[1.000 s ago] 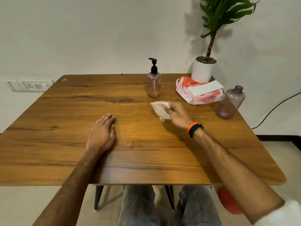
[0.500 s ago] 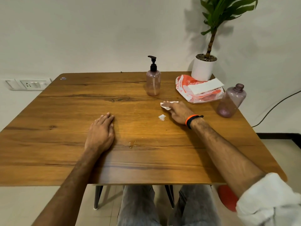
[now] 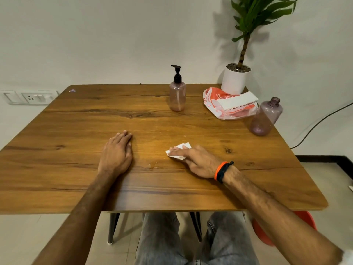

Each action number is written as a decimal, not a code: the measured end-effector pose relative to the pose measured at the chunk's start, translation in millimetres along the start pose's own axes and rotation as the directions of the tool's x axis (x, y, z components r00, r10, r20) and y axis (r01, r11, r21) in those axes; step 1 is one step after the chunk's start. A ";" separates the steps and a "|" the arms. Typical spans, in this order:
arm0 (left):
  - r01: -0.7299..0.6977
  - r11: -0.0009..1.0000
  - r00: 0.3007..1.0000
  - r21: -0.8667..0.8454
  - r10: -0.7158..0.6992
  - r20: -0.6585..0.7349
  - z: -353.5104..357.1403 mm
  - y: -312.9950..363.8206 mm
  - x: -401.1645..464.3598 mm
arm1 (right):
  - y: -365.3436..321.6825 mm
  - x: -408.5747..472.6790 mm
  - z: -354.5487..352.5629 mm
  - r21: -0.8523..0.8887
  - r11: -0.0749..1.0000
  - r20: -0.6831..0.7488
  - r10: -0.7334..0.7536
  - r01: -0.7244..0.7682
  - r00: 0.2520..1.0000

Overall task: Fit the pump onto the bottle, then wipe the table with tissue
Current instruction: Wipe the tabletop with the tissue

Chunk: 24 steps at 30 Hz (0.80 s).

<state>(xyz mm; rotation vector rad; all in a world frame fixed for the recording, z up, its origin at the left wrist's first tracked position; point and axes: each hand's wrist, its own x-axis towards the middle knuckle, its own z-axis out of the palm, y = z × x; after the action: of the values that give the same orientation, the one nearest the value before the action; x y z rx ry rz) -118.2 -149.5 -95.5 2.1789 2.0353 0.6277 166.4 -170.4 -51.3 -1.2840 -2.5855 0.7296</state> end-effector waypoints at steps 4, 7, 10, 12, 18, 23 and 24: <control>-0.008 1.000 1.000 -0.008 0.007 -0.013 0.4 -0.1 -1.1 | 0.0 -0.8 -3.9 0.236 0.971 -0.082 -0.017 0.036 0.996; -0.009 1.000 1.000 -0.005 0.009 -0.019 0.2 -1.5 -1.5 | 0.6 3.2 -0.3 0.760 0.650 -0.137 0.150 0.007 0.979; -0.008 1.000 1.000 0.000 0.008 -0.019 0.4 -1.7 -0.9 | 2.7 12.3 -0.3 0.990 0.139 -0.082 0.345 0.036 0.935; -0.008 1.000 1.000 -0.001 0.008 -0.022 1.0 -1.7 -0.9 | 6.1 16.9 -3.6 0.998 -0.013 -0.043 0.435 0.054 0.900; -0.014 1.000 1.000 -0.005 0.014 -0.011 1.3 -3.8 -0.3 | 6.2 23.1 -8.2 0.994 -0.104 0.036 0.484 0.017 0.874; 0.002 1.000 1.000 -0.025 -0.001 0.028 -3.5 -1.9 0.2 | 1.7 26.8 -8.6 0.998 -0.057 0.020 0.491 0.009 0.871; 0.009 0.999 1.000 -0.048 -0.008 0.025 -5.6 2.3 0.8 | 0.4 27.7 -9.4 0.999 -0.032 0.009 0.498 0.007 0.867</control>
<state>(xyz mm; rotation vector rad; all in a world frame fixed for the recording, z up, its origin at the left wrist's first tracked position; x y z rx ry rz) -118.0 -150.2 -89.4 2.1402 1.9951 0.6387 152.8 -145.2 -45.2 -1.0662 -0.7808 1.7226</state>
